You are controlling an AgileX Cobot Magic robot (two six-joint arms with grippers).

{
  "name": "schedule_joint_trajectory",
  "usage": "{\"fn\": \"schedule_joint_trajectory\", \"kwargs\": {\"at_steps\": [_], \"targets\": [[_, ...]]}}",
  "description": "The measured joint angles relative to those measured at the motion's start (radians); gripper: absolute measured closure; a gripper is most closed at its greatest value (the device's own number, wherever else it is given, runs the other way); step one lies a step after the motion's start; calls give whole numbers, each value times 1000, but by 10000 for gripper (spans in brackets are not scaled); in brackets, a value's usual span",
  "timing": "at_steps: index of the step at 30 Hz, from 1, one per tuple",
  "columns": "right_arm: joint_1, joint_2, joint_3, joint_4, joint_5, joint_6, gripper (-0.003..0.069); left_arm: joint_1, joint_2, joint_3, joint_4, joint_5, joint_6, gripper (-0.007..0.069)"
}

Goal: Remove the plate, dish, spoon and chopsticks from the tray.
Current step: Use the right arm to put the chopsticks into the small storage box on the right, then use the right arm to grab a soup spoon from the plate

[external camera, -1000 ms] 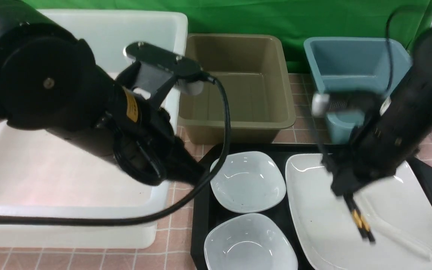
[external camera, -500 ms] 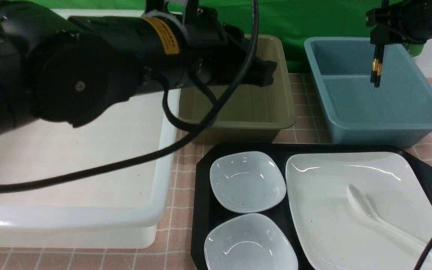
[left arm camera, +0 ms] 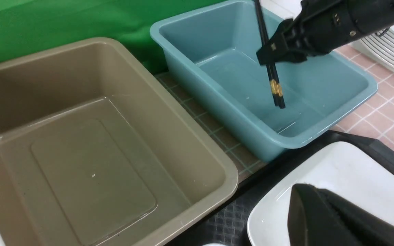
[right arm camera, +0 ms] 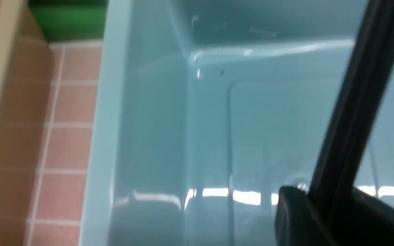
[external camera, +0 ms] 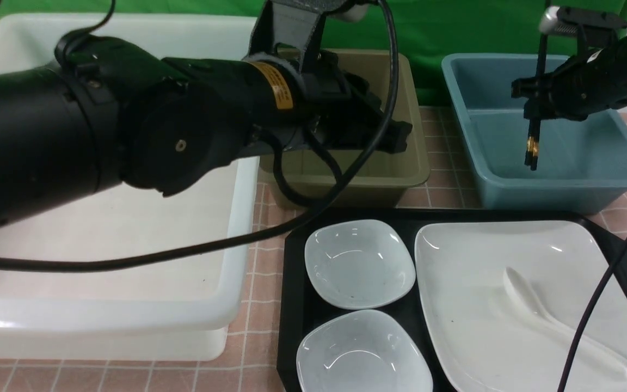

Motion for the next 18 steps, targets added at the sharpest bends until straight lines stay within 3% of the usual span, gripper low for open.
{"fn": "schedule_joint_trajectory", "kwargs": {"at_steps": [1, 2, 3, 5, 7, 8, 9, 11, 12, 15, 18], "targets": [[0, -5, -12, 0, 66, 0, 299, 0, -2, 0, -2, 12, 0, 628], [0, -6, -15, 0, 75, 0, 299, 0, -2, 0, -2, 13, 0, 628], [0, -16, -34, -2, 173, 0, 249, 0, -6, 0, -4, 29, 0, 628], [0, -35, -59, -14, 271, 2, 243, 0, -13, 0, -6, 55, 0, 628], [0, -94, -109, -27, 493, 4, 337, 0, -42, 0, -6, 131, 0, 628], [0, -105, -115, -27, 512, 4, 362, 0, -48, 0, -6, 146, 0, 628], [1, -144, -122, -18, 621, 2, 448, 0, -68, 0, -6, 192, 0, 628], [7, -236, -78, 13, 668, -31, 585, 0, -112, 0, -7, 281, 3, 628], [16, -282, -38, 19, 668, -50, 607, 0, -134, 0, -10, 331, 12, 628], [62, -397, 105, 8, 667, -123, 603, 0, -182, 0, -21, 479, 49, 628], [134, -485, 294, -49, 665, -153, 505, 0, -214, 0, -42, 642, 77, 628]]}}
